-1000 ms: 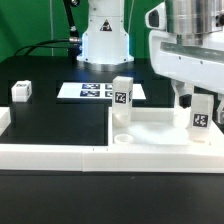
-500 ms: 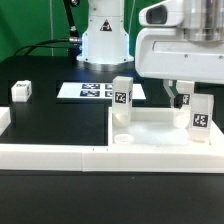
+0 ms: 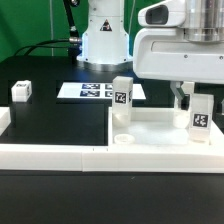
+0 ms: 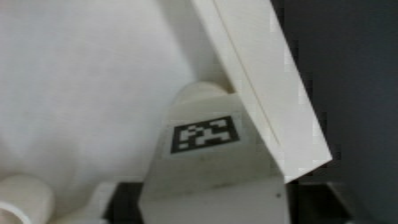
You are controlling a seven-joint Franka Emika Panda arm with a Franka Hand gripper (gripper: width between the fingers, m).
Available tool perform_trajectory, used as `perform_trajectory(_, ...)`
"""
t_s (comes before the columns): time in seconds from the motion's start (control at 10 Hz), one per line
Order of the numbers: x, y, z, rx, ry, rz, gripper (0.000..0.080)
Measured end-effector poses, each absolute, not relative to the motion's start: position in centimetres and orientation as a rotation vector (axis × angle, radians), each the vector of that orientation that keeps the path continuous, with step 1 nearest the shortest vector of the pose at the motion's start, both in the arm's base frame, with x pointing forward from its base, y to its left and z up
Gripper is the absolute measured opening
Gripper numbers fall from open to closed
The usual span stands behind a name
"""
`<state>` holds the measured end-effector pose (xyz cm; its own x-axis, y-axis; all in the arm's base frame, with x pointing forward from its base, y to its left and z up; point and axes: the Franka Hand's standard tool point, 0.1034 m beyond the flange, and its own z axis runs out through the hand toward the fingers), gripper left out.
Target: Assemble square table
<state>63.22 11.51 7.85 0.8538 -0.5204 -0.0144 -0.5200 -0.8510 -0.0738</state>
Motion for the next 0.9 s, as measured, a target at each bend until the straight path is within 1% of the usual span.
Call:
perform_trajectory(0.1,63.21,11.47,7.83,-2.912,0.96,-0.004,0.029)
perform_trajectory(0.4,63.28,11.19,7.75,-2.768,1.311,0.007,0.029)
perform_trajectory(0.7,63.05,10.99,7.66,-2.28,1.989,0.083,0.029)
perform_trajectory(0.9,62.97,11.23,7.6,-1.947,2.263,0.143,0.029)
